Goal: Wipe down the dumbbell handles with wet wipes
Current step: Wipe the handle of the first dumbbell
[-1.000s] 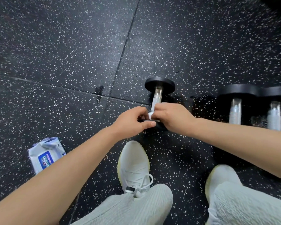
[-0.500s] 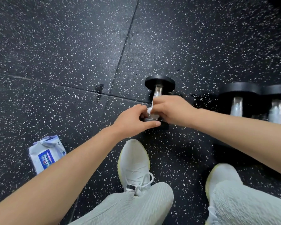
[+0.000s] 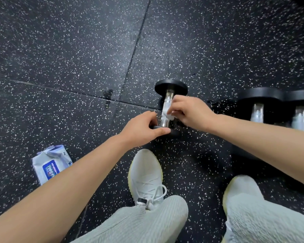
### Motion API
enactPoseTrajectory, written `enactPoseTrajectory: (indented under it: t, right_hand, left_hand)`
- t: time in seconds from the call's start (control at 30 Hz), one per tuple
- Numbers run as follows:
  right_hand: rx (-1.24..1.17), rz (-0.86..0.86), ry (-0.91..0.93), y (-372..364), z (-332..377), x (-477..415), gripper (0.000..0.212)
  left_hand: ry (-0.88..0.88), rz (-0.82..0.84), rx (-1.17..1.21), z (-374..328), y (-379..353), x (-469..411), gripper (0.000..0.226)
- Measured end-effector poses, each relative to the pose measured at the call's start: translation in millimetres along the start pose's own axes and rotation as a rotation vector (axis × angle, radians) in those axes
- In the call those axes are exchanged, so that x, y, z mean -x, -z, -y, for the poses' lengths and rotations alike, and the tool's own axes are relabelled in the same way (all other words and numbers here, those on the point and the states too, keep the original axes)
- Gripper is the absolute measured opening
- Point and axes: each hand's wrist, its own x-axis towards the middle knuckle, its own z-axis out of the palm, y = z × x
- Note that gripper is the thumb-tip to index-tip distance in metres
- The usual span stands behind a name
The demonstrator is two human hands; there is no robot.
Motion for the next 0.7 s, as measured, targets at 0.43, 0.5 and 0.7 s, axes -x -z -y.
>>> enactPoseTrajectory:
  t: [0.43,0.5,0.7]
  right_hand:
    - [0.008,-0.067,-0.057,-0.7,3.5,-19.1,0.015]
    - [0.014,-0.112,-0.107,-2.7,4.1,-22.1,0.014]
    - [0.008,0.079,0.115,-9.3,15.4,5.9,0.017]
  left_hand:
    - [0.018,0.019,-0.019,0.0,3.0,0.9,0.049]
    - [0.026,0.016,-0.033,-2.9,3.7,1.3,0.052]
    - [0.024,-0.019,-0.073,-8.9,2.7,4.3,0.057]
